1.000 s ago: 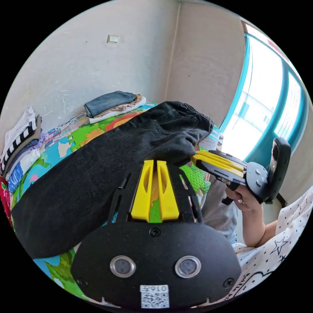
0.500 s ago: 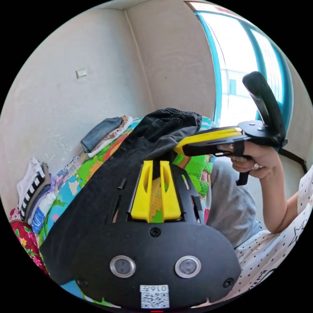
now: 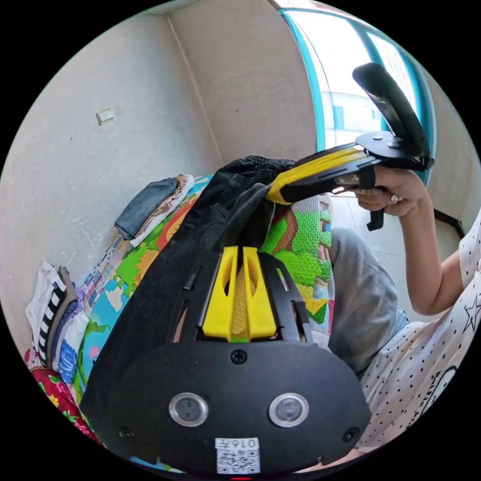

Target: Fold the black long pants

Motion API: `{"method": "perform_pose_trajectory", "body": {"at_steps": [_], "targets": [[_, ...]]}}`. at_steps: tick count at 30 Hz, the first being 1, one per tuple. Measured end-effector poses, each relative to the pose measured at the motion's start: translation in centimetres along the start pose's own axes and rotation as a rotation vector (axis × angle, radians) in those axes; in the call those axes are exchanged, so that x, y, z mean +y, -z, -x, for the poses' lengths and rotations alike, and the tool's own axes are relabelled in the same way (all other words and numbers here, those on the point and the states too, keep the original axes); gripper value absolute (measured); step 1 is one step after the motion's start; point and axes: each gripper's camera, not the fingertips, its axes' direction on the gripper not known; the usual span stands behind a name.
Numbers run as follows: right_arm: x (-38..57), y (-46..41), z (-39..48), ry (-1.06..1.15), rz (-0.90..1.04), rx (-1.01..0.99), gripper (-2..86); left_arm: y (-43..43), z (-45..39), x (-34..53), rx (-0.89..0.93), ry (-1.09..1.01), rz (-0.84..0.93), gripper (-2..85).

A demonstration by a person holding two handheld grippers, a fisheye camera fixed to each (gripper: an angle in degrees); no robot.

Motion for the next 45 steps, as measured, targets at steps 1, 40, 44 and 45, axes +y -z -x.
{"method": "perform_pose_trajectory", "body": {"at_steps": [1, 40, 44, 45], "targets": [[0.1, -0.2, -0.7, -0.014, -0.006, -0.026, 0.8, -0.5, -0.3, 0.3, 0.0, 0.008, -0.006, 3.3], [17.9, -7.3, -19.1, -0.364, 0.041, 0.145, 5.4, -11.9, -4.6, 1.0, 0.168, 0.015, 0.245, 8.4], [20.2, -7.7, -22.7, -0.423, 0.087, 0.232, 7.3, -11.6, -4.1, 0.6, 0.13, 0.026, 0.195, 8.5], [20.9, -7.8, -23.8, -0.435, 0.087, 0.277, 7.7, -11.9, -4.0, 0.6, 0.132, 0.038, 0.19, 8.5]]}}
